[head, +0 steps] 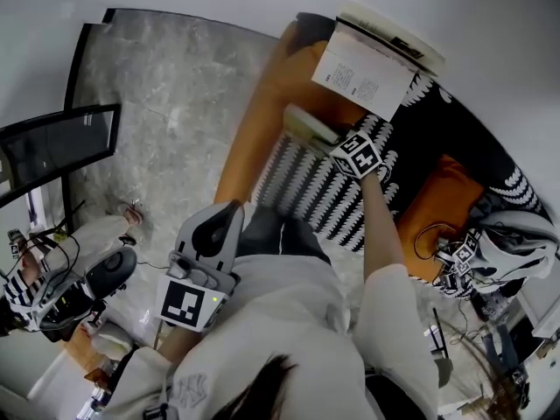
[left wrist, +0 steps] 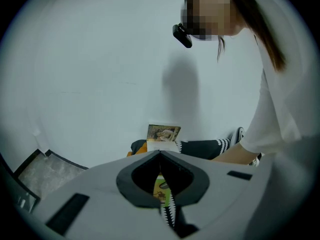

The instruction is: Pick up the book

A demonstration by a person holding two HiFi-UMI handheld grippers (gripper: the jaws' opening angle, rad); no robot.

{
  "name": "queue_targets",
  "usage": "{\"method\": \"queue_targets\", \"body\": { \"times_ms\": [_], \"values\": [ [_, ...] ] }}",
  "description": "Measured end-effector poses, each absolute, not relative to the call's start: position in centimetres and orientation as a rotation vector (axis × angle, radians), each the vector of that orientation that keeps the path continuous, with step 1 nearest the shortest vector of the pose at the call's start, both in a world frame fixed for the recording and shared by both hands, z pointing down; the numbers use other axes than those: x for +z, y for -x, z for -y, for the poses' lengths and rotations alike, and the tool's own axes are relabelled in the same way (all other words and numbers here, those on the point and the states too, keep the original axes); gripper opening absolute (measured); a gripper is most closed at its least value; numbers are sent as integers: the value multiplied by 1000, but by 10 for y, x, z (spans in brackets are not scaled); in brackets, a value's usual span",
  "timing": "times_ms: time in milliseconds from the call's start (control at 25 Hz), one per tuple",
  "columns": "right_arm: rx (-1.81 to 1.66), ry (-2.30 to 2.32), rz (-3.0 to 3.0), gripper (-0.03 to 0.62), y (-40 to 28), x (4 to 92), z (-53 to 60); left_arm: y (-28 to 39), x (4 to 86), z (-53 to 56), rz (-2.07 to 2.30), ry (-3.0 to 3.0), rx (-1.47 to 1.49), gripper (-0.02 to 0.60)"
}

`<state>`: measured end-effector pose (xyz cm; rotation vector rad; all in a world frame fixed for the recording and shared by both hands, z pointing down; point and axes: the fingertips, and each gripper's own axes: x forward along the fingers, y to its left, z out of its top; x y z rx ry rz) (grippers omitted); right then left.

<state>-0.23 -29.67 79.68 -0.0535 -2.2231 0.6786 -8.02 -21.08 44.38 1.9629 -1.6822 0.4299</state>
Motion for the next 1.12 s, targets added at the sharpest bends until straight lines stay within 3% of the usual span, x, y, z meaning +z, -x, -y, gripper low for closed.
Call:
{"method": "queue_targets", "body": {
  "times_ms": [360, 680, 1120],
  "values": [
    [892, -142, 2289, 150, -13, 752, 291, 80, 428, 202, 1682, -2035, 346, 9],
    [1172, -611, 2347, 150, -55, 692, 279, 87, 417, 186, 1691, -2086, 248, 9],
    [1218, -1177, 2476, 150, -121, 530, 235, 85, 364, 182, 1660, -2261, 41, 9]
  ]
}}
